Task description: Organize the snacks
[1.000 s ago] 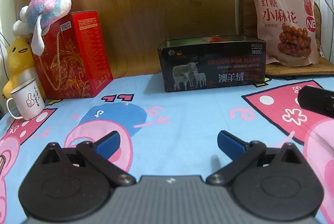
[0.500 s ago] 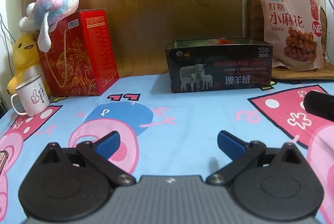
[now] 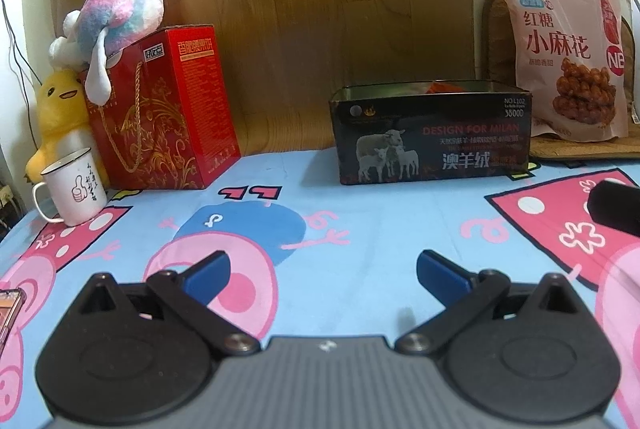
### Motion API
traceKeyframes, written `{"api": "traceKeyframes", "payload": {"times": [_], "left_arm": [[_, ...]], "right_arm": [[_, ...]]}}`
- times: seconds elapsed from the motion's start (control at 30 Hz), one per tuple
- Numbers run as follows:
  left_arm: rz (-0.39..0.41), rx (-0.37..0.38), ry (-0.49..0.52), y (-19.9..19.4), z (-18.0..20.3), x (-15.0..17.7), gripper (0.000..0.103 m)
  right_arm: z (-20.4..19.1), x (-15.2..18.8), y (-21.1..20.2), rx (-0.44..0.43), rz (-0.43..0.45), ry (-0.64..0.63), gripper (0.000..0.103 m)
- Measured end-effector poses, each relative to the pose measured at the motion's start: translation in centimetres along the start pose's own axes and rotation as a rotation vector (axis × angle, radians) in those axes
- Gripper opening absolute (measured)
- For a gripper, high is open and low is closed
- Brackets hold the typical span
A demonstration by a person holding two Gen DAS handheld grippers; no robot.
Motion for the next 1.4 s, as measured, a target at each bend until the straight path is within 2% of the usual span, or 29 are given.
{"api": "traceKeyframes", "payload": {"times": [1.07, 1.4], "left_arm": [[0.008, -0.005, -0.017, -0.21, -0.29, 0.01, 0.103], [0.032, -0.047, -0.012, -0.47, -0.53, -0.13, 0.103]], "right_arm": [[0.0, -0.01, 0.03, 0.0, -0.001, 0.0, 0.083], [-0.01, -0.02, 0.03, 0.001, -0.001, 0.0, 0.083]]}}
Point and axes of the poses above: each gripper's, at about its wrist camera, not at the fingertips, and y roughly the way its jaws point, z to its right, x to its underside, the point moved 4 cm from there along y, roughly the way its jaws point, and after that the axes turned 7 degrees about -x, right-handed, at the moved point
